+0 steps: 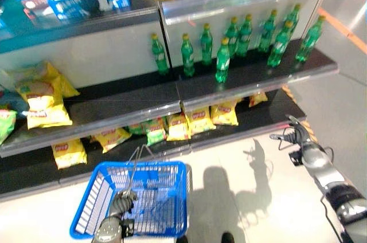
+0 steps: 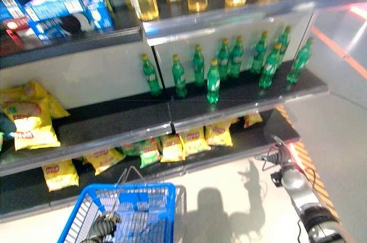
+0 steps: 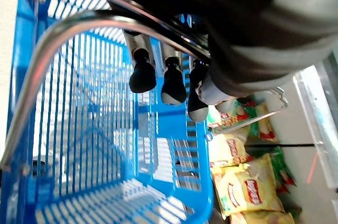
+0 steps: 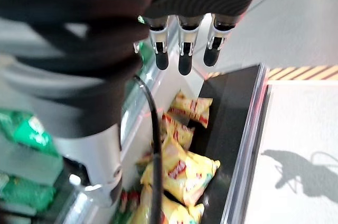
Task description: Pick up the snacks into the basket
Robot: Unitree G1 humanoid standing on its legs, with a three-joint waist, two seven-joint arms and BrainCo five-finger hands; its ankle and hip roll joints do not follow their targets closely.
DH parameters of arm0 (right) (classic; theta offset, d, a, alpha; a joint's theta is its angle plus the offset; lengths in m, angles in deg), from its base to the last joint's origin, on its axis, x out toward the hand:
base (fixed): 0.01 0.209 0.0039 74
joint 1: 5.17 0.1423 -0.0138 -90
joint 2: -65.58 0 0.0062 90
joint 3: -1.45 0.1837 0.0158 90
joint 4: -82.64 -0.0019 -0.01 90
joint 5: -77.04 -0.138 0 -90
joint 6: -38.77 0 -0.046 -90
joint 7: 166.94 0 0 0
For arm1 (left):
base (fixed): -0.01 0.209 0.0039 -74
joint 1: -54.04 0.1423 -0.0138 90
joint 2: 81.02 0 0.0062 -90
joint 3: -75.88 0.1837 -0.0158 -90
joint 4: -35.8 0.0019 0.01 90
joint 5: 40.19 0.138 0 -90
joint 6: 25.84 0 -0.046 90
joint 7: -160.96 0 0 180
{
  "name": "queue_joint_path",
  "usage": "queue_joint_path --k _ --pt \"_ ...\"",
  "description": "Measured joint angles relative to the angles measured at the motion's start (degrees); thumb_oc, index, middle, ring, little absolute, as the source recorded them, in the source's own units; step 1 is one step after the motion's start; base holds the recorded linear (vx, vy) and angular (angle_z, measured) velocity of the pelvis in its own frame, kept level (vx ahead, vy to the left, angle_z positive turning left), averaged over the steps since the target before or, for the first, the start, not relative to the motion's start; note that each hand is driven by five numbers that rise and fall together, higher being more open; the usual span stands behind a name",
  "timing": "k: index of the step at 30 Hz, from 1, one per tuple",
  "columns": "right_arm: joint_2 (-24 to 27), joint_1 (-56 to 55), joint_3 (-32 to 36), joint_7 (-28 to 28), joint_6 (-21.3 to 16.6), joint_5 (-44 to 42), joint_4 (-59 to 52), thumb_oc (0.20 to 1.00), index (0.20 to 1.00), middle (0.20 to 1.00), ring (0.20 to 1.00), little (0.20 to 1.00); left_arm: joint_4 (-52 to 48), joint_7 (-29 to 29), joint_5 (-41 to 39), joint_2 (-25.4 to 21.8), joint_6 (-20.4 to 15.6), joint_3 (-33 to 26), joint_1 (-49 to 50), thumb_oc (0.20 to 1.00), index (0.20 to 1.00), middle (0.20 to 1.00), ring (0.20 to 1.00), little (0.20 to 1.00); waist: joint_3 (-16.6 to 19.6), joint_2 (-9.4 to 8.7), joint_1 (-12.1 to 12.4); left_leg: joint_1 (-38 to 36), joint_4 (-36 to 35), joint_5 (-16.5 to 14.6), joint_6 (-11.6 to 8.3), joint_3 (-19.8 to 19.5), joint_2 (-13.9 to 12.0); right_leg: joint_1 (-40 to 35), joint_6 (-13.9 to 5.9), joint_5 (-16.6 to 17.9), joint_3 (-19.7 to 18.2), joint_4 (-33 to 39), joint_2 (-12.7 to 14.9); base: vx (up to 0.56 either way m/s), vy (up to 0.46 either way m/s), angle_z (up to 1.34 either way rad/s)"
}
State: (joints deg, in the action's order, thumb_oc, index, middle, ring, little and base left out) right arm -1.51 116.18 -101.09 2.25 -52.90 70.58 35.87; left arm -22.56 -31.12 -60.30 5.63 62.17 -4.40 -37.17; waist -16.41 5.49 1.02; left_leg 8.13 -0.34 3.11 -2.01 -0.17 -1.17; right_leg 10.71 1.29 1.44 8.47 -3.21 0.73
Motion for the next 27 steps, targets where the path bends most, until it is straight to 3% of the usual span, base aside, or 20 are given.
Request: queue_joint_path --k 5,7,12,27 --pt "1.0 7.7 -1.3 -2.2 0.3 -1.6 1.3 1.000 1.000 1.000 1.000 1.000 -1.4 -0.4 -1.0 -0.6 0.0 0.2 -1.1 0.200 0.200 0.200 0.200 0.200 -3.8 0.72 0.2 3.9 1.1 0.7 -0.09 -0.1 0.5 6.9 0.41 -2.5 0.1 -7.6 1.0 -0.05 -0.037 0.02" --pt "1.7 10.9 -2.9 -2.4 0.3 -2.0 3.8 1.000 1.000 1.000 1.000 1.000 -2.2 -0.3 -1.0 -0.6 0.0 0.9 -1.4 0.200 0.200 0.200 0.200 0.200 -4.4 1.11 1.5 5.2 1.4 0.8 -0.13 0.0 0.9 9.6 0.66 -4.0 0.0 -11.1 1.6 -0.05 -0.023 0.02" --pt "2.5 15.3 -3.9 -3.8 0.3 -2.2 5.0 1.000 1.000 1.000 1.000 1.000 -4.6 -0.3 -1.3 -0.7 -0.6 1.8 -1.3 0.200 0.200 0.200 0.200 0.200 -6.4 1.76 1.7 6.2 1.9 0.8 -0.15 -0.1 1.8 12.6 0.84 -6.5 -0.1 -16.2 3.0 -0.02 -0.003 0.05" --pt "5.0 27.5 -10.6 -6.4 0.1 -1.0 3.5 1.000 1.000 1.000 1.000 1.000 -5.5 -0.2 -1.4 -1.3 -1.6 4.9 -1.9 0.200 0.200 0.200 0.200 0.200 -8.2 2.26 1.6 6.7 2.0 1.3 -0.22 0.0 2.3 14.6 0.84 -7.3 -0.6 -19.0 3.6 -0.03 0.000 0.00"
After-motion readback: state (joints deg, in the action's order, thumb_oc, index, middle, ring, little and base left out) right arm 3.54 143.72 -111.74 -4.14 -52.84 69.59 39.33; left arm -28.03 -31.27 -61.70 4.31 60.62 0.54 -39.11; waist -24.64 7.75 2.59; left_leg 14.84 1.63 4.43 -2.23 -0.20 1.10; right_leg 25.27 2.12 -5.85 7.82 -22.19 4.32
